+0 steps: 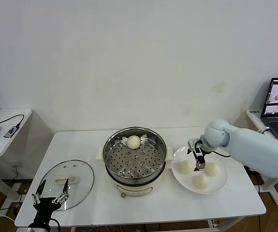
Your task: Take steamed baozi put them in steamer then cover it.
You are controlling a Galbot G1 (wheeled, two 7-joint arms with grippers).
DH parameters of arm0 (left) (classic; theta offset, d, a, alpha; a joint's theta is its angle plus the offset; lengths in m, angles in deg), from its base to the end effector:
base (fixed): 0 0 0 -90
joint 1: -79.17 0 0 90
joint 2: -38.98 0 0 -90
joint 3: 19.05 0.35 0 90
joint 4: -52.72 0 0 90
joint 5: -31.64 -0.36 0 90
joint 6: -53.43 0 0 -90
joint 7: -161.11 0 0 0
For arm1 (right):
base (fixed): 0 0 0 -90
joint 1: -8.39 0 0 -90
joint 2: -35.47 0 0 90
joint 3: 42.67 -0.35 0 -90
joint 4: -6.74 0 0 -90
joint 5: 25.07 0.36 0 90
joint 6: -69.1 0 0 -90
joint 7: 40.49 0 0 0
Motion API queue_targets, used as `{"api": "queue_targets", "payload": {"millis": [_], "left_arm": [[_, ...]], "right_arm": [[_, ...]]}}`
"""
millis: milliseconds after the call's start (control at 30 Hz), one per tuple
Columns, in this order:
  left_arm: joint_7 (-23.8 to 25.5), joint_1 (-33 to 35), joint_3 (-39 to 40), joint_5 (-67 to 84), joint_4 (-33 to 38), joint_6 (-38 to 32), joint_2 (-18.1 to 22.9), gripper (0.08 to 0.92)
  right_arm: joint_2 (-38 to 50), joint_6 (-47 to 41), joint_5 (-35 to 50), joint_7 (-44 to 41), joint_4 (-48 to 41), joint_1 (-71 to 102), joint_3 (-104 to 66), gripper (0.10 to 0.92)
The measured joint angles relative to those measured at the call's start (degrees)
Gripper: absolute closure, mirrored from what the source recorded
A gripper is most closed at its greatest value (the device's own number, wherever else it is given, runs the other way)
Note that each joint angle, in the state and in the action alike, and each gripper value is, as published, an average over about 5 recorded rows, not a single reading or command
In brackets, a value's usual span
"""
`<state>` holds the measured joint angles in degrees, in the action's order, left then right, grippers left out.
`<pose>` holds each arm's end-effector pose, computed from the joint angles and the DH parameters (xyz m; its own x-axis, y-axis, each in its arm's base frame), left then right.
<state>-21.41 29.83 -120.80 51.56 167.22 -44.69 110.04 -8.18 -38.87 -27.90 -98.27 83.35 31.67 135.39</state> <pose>0.1337 0.1282 -0.3366 -0.9923 -0.0789 0.0958 -0.0743 0.9960 0.0501 0.5121 -0.0720 -0.2074 -0.1918 -0.0970 0.9766 -0.9596 -0.1901 -0.2074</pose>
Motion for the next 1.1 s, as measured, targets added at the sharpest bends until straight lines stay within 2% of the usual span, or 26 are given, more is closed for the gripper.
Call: {"api": "queue_targets", "payload": {"millis": [700, 1000, 1100], "left_arm": [[-0.14, -0.05, -0.47, -1.51, -0.94, -0.94, 0.47, 0.177], [-0.20, -0.18, -0.45, -1.94, -1.17, -1.05, 0.43, 0.177], [-0.20, -0.22, -0.45, -1.99, -1.27, -1.10, 0.34, 0.177]], "right_arm": [[-5.45, 1.33, -3.93, 1.09, -7.98, 6.42, -5.60, 0.207], [-6.95, 1.15, -4.13, 0.44, -10.09, 7.09, -6.77, 0.276], [-7.07, 1.15, -4.02, 0.24, -10.40, 7.07, -6.94, 0.327]]}}
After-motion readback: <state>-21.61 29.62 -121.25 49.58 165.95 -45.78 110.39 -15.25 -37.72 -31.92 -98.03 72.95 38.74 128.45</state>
